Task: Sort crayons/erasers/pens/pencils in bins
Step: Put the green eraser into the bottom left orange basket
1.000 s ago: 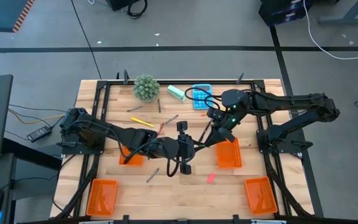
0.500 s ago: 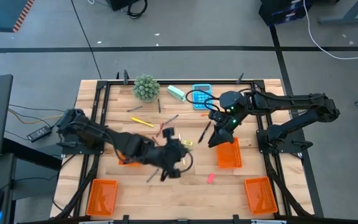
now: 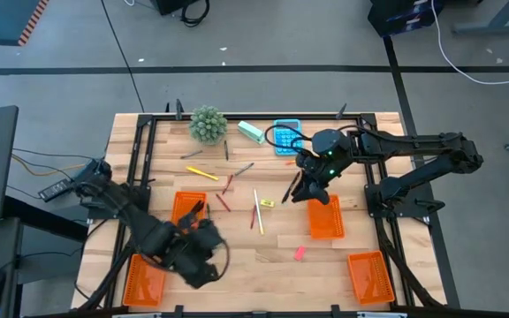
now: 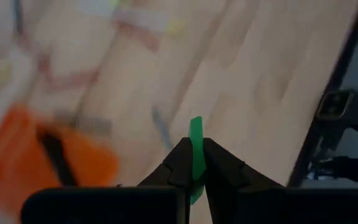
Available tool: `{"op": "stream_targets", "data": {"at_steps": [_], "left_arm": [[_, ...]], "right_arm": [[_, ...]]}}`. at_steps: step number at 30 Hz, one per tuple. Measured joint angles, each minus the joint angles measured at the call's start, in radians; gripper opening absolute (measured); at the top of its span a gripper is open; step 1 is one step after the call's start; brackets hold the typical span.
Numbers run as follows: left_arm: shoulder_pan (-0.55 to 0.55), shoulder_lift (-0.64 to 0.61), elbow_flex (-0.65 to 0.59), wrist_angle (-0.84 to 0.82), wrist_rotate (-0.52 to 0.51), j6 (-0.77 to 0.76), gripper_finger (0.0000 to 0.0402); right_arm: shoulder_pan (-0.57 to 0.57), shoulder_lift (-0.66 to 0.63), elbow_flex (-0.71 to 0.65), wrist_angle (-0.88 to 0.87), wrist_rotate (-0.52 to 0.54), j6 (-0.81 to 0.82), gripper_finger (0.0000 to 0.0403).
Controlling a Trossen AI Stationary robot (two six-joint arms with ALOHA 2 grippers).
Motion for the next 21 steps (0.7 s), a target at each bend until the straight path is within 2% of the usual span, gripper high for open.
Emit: {"op": "stream_targets", "data": {"at_steps": [3,6,9,14,21], "left_arm": [[-0.048,0.0,-0.001,-0.069,0.033,-0.198,0.003],[-0.094,0.0,-0.001,-0.123,0.061,-0.366,0.0025],[-0.143,0.0,-0.001,-0.151,0.126,-0.429,0.0025],[-0.203,0.007,-0.002,-0.151,0.24,-0.26,0.0035],[-0.239,0.007,-0.002,-0.208,0.352,-0.077,0.0025]], "right_arm": [[0.0,0.0,0.0,0.01,0.08,-0.002,0.0155],[0.0,0.0,0.0,0.034,0.111,0.0,0.0155],[0.0,0.0,0.0,0.053,0.113,-0.005,0.0155],[0.0,0.0,0.0,0.053,0.113,-0.009,0.0155],[0.002,0.0,0.0,0.052,0.095,0.015,0.0155]]}}
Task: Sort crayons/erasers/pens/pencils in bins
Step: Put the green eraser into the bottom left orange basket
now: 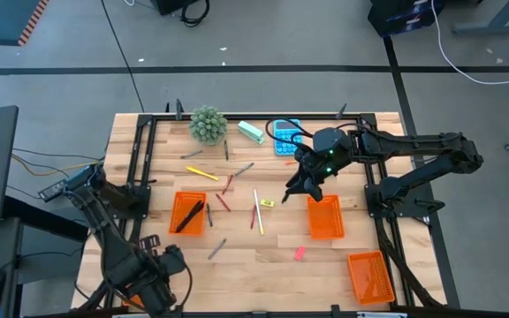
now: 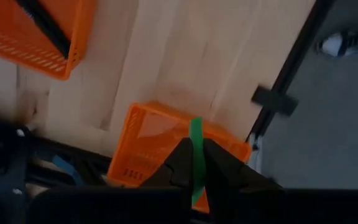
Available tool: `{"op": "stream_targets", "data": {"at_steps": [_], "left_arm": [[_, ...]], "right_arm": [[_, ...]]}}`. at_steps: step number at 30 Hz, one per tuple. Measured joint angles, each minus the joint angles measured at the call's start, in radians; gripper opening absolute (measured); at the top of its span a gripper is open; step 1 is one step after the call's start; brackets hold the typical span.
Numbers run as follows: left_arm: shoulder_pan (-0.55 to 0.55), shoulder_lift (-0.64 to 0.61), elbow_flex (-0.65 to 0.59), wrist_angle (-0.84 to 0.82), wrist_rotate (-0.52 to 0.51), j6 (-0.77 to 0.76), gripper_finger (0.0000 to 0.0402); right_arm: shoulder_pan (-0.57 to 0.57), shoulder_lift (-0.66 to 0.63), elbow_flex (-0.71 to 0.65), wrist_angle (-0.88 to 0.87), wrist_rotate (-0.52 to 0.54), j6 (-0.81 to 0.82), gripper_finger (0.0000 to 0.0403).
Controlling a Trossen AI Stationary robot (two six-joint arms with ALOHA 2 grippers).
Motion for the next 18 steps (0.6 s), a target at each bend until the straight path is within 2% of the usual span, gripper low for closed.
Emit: {"op": "stream_targets", "data": {"at_steps": [9,14,18], "left_arm": [[-0.028,0.05,0.0,-0.061,0.025,0.106,0.0031],[-0.044,0.096,0.0,-0.06,0.04,0.132,0.0026],[-0.059,0.118,0.0,-0.058,0.04,0.119,0.0038]], "right_arm": [[0.008,0.0,0.0,-0.051,-0.141,0.031,0.0155],[0.048,-0.006,0.0,-0.098,-0.15,0.008,0.0155],[0.088,-0.011,0.0,-0.098,-0.141,-0.021,0.0155]]}}
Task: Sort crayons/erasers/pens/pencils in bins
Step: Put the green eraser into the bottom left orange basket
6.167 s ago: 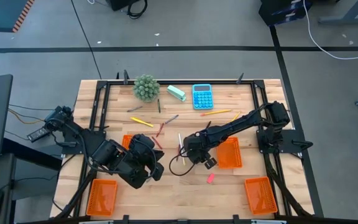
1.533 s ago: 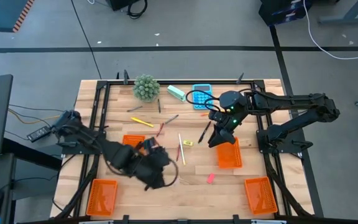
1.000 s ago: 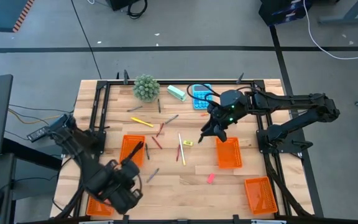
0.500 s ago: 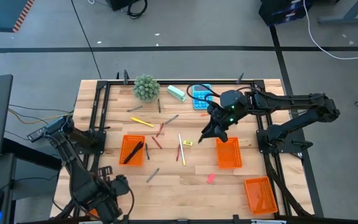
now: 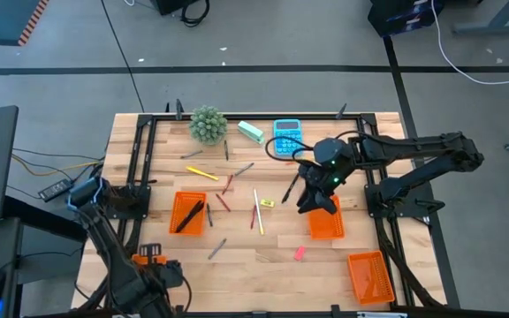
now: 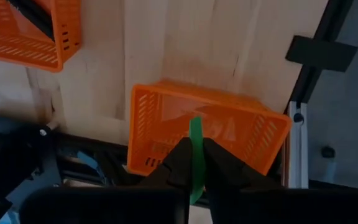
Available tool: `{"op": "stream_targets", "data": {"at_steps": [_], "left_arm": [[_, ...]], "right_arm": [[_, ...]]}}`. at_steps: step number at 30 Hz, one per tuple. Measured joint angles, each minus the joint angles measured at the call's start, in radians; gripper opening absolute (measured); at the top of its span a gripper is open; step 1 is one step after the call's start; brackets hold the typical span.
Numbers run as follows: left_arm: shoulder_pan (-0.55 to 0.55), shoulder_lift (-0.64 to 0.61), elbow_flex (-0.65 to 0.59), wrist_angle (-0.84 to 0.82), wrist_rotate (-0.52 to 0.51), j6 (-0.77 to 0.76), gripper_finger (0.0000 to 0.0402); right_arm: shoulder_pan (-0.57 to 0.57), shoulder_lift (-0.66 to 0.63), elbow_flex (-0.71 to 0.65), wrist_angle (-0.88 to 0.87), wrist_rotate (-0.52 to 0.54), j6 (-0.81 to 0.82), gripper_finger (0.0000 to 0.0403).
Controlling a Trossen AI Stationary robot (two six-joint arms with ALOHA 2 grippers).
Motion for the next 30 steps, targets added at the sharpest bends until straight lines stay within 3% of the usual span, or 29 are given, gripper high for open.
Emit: {"op": "stream_targets", "data": {"at_steps": [10,16,23,30], "left_arm": [[-0.058,-0.003,-0.018,0.074,0.013,-0.009,0.0026],[-0.079,-0.075,-0.184,0.275,0.136,-0.024,0.0025],[-0.086,-0.176,-0.328,0.298,0.107,0.0,0.0031],[-0.105,-0.239,-0.499,0.503,0.111,0.03,0.0025]], "right_arm": [[0.083,-0.001,0.0,0.002,0.102,0.009,0.0154],[0.103,-0.001,0.0,0.005,0.153,0.06,0.0154],[0.103,-0.001,0.0,0.005,0.16,0.146,0.0154],[0.119,-0.001,0.0,0.004,0.181,0.212,0.0154]]}}
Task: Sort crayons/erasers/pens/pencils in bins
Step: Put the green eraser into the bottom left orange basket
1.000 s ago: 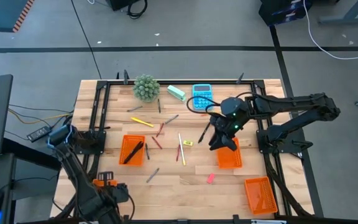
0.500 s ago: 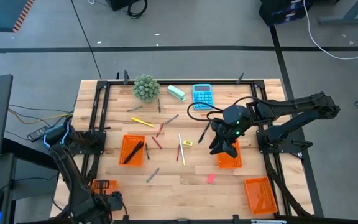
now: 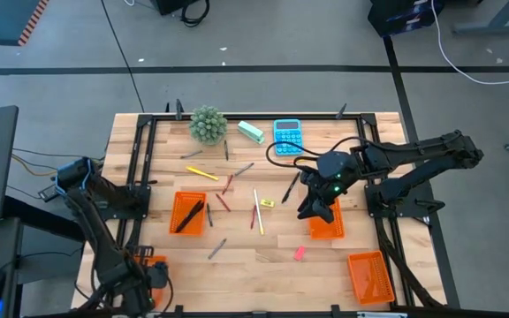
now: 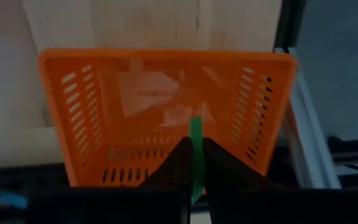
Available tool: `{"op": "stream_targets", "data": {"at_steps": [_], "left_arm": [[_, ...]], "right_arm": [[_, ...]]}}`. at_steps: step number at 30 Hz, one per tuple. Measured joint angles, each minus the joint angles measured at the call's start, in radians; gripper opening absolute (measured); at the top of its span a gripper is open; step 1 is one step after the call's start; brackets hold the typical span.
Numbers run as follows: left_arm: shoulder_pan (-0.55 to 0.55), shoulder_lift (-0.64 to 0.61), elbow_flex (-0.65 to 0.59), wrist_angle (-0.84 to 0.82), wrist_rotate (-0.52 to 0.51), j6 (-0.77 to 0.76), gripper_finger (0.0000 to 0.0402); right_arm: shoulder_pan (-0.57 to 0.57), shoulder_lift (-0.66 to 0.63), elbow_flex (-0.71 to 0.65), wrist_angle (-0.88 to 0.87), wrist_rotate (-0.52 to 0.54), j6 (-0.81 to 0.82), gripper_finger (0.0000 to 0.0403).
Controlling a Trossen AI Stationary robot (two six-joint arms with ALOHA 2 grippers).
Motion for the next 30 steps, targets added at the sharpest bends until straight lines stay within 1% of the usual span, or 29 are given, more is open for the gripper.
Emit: {"op": "stream_targets", "data": {"at_steps": [6,10,14,20,25,28,30], "left_arm": [[0.007,-0.005,-0.108,0.141,0.0,0.027,0.0038],[0.009,-0.005,-0.168,0.23,0.0,0.035,0.0029],[0.009,-0.005,-0.207,0.259,0.0,0.042,0.0027],[0.009,-0.005,-0.23,0.307,-0.001,0.115,0.0056],[0.008,-0.005,-0.236,0.317,-0.01,0.144,0.0054],[0.008,-0.005,-0.236,0.316,-0.01,0.145,0.0055],[0.008,-0.005,-0.236,0.317,-0.011,0.144,0.0063]], "right_arm": [[0.049,0.0,0.0,0.0,0.072,0.047,0.0154],[0.078,0.0,0.0,0.0,0.12,0.088,0.0154],[0.096,0.0,0.0,0.0,0.167,0.127,0.0154],[0.124,0.0,0.0,0.0,0.245,0.176,0.0154],[0.144,0.001,0.0,0.0,0.308,0.208,0.0154],[0.147,0.001,0.0,0.0,0.319,0.21,0.0154],[0.147,0.001,0.0,0.0,0.32,0.21,0.0154]]}}
